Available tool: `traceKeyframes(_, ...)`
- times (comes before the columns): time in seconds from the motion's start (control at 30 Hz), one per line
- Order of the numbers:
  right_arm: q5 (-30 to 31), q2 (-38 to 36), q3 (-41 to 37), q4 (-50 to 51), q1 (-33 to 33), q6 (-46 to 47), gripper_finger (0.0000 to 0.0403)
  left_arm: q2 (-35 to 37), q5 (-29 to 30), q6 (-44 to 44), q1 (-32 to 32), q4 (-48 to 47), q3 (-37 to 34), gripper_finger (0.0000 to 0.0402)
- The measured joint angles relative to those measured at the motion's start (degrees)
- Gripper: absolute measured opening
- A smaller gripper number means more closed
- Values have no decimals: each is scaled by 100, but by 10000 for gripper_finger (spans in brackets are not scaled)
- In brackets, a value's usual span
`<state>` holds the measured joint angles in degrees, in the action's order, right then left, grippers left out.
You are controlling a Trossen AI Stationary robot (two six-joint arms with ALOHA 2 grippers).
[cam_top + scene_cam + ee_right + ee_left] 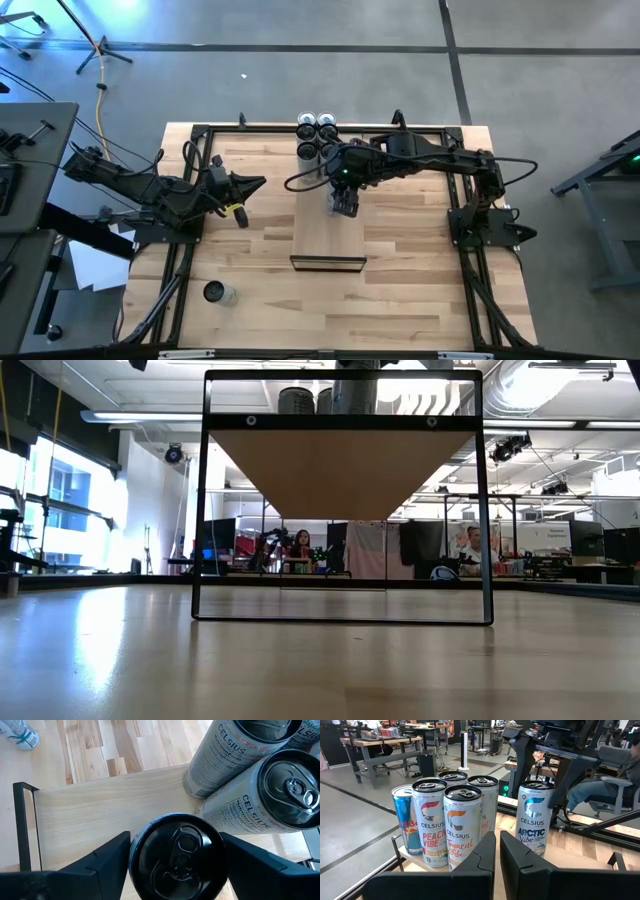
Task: Place canned beverage on shelf
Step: Put the right white blue soda can on the shelf
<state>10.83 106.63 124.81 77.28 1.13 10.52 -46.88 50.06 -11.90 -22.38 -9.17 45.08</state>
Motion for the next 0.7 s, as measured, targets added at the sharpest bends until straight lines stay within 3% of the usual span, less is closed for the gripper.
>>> traceKeyframes(0.17, -4, 0, 0, -1, 0, 15, 281, -1, 0, 2, 0, 0, 0, 0)
traceKeyframes(0.53, -6, -17, 11, -20, 2, 99, 368, -1, 0, 4, -1, -7, -2, 0)
traceKeyframes(0.7, -4, -15, 11, -229, 1, 104, 385, -1, 0, 7, 1, -7, -2, 0)
